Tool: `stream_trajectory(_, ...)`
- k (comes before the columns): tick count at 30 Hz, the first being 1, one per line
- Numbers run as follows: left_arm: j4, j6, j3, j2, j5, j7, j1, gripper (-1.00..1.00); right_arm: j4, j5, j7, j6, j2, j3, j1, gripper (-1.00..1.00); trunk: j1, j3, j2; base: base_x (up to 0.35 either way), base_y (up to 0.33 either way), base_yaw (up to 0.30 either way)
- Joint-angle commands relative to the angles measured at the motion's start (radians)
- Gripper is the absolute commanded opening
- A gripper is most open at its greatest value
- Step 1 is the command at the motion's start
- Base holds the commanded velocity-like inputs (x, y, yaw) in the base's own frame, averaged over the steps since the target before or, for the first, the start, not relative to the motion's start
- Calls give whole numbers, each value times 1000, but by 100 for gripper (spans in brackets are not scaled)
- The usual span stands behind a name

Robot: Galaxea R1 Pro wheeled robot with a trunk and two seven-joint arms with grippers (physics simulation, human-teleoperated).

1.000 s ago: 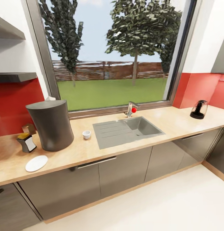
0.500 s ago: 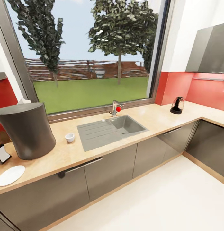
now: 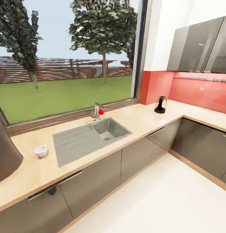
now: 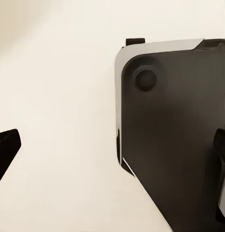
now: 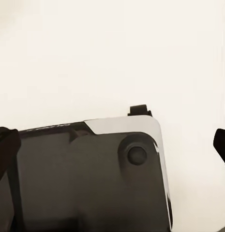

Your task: Set up a coffee station on the kitchen countertop: keep the coffee maker on the countertop, move the bottle of coffee from the kitchen shelf to the counter next to the coffee maker, place a paper coffee filter on top of the coffee maker, put the saucer next to the coffee maker with the coffee cup on the saucer, and place the electric kettle next to the coffee maker.

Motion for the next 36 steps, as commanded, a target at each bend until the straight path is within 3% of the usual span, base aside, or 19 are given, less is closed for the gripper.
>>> stream_trajectory(1,0,1,5,0,-8,3,0,100,0,8,4,1,0,-8,-1,100,1,-3,-2,285,-211,-278)
stream_trajectory(36,0,1,8,1,-4,4,2,100,1,8,3,0,-1,-8,-1,100,1,-10,-2,274,-228,-293)
